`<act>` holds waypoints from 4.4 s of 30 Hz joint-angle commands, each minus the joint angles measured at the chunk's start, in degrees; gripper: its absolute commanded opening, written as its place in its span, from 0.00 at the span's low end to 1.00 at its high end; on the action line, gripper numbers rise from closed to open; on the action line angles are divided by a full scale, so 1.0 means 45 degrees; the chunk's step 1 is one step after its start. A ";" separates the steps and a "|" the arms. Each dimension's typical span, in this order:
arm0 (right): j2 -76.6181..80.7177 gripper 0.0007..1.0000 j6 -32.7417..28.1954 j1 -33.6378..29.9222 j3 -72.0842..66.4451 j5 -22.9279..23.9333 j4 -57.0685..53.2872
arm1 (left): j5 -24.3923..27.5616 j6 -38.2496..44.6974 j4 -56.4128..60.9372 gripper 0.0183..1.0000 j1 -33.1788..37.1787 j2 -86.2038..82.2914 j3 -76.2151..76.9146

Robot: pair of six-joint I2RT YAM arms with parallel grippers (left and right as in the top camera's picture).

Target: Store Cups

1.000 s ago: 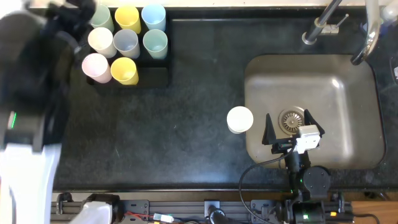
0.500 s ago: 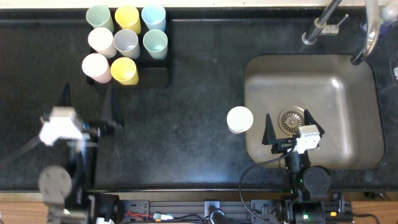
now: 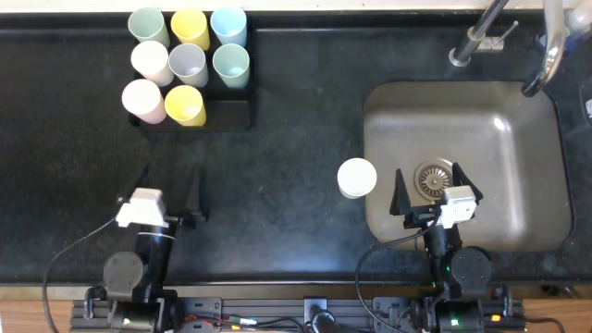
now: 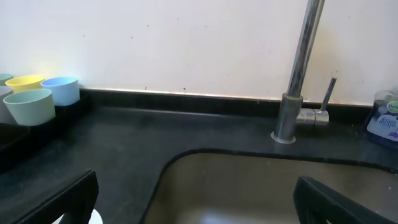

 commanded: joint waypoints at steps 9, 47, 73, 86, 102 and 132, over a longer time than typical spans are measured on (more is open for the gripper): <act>-0.0097 1.00 -0.0044 0.0068 -0.0170 0.0107 0.0068 | 0.0398 0.0233 -0.1428 1.00 0.0136 -0.0063 -0.0019; 1.1978 1.00 0.0850 0.0083 1.4610 -0.0044 -1.0414 | 0.0398 0.0233 -0.1428 1.00 0.0136 -0.0063 -0.0019; 2.1162 1.00 0.0024 0.2161 1.8350 -0.0758 -1.8272 | 0.0398 0.0233 -0.1433 1.00 0.0136 -0.0063 -0.0019; 2.2930 0.76 0.0534 0.2414 1.8306 -0.0563 -1.7728 | 0.0398 0.0233 -0.1433 1.00 0.0136 -0.0063 -0.0019; 2.2930 0.35 0.0544 0.3177 1.7932 -0.0627 -1.6781 | 0.0403 0.0233 -0.1433 1.00 0.0136 -0.0063 -0.0019; 2.1920 0.04 0.2244 0.4619 2.4970 -0.0831 -1.6820 | 0.0398 0.0233 -0.1433 1.00 0.0136 -0.0063 -0.0019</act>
